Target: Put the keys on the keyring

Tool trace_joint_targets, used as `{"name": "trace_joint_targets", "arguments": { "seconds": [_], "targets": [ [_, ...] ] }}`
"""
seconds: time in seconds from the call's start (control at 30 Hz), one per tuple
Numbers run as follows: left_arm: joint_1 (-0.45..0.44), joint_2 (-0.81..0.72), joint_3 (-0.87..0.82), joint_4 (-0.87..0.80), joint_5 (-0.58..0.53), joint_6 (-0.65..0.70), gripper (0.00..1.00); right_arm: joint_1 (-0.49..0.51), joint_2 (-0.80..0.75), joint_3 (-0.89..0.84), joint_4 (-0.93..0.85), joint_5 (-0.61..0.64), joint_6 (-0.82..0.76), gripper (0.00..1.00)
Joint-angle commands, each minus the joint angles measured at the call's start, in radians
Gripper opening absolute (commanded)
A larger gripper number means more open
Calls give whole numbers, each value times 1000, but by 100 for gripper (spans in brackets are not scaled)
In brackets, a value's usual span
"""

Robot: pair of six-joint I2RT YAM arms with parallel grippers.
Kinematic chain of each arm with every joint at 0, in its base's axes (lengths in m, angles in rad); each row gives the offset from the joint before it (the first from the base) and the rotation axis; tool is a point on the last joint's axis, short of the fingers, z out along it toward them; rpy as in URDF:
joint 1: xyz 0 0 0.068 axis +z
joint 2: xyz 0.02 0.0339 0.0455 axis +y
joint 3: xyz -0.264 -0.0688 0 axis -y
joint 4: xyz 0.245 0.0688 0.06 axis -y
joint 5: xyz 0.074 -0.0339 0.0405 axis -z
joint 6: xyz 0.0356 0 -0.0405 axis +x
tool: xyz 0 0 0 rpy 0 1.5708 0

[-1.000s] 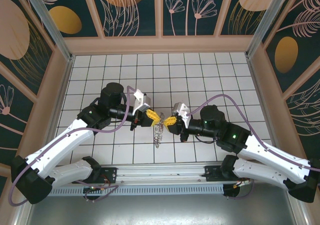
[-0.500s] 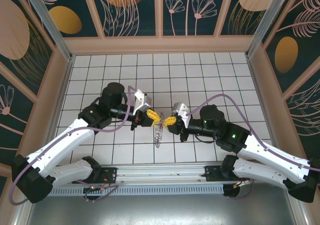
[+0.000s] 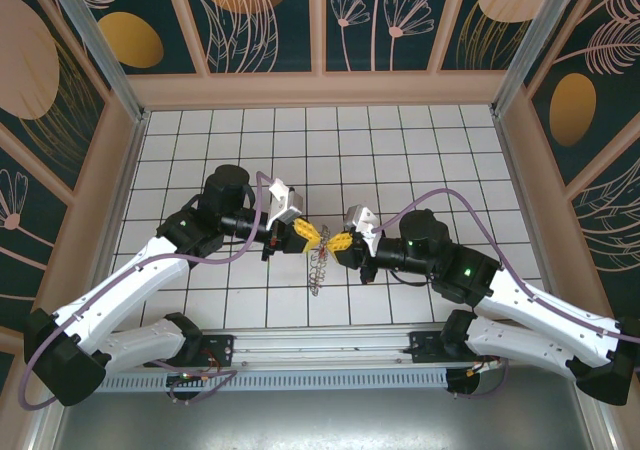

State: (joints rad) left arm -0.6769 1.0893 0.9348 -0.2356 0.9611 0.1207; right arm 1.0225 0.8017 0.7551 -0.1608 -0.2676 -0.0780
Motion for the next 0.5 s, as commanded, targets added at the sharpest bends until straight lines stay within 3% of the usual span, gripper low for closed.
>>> {"name": "trace_joint_targets", "arguments": {
  "seconds": [0.0,0.47],
  "targets": [
    [-6,7,13,10,15,18,0,-1,-2,35,49,2,-28,0],
    [-6,14,19,7,14,16,0,4,-7,38,37,23,-46,0]
  ]
}}
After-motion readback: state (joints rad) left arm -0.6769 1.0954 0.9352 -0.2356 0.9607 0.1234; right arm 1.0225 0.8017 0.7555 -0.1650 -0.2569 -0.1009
